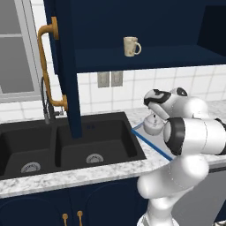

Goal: Pick the kettle from the counter and place it on the tray. Then pick the mug from the cabinet and place it on the tray. Then close the cabinet doors.

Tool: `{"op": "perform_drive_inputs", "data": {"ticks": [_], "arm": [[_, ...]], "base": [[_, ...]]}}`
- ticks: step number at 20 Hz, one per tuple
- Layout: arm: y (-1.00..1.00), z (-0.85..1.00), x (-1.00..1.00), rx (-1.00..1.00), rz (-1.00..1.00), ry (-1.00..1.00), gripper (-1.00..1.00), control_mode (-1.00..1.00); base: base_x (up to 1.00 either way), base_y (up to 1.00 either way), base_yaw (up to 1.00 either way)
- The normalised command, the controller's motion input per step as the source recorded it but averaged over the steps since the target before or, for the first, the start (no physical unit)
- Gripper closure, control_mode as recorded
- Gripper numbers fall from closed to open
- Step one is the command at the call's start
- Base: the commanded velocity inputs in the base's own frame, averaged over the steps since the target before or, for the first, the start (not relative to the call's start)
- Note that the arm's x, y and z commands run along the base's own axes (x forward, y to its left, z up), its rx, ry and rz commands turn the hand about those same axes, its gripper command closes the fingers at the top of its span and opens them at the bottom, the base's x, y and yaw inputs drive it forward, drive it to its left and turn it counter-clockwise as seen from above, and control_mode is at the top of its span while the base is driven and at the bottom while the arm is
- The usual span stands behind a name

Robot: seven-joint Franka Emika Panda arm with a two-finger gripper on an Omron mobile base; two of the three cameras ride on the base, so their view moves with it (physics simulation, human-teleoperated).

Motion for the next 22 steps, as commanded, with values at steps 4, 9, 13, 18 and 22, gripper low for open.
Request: {"op": "perform_drive_inputs", "data": {"ticks": [4,9,13,18,22], "arm": [[0.0,0.19,-0.2,-0.18,0.06,-0.18,-1.0,-1.0],[0.0,0.42,-0.14,-0.15,0.0,-0.08,-1.0,-1.0],[0.0,0.49,-0.41,-0.08,0.0,-0.01,-1.0,-1.0],[0.13,0.61,-0.35,-0.06,0.0,0.09,-1.0,-1.0],[0.06,0.51,-0.41,-0.04,0.0,0.08,-1.0,-1.0]], "base": [[0.0,0.0,0.0],[0.0,0.0,0.0],[0.0,0.0,0.0],[0.0,0.0,0.0],[0.0,0.0,0.0]]}}
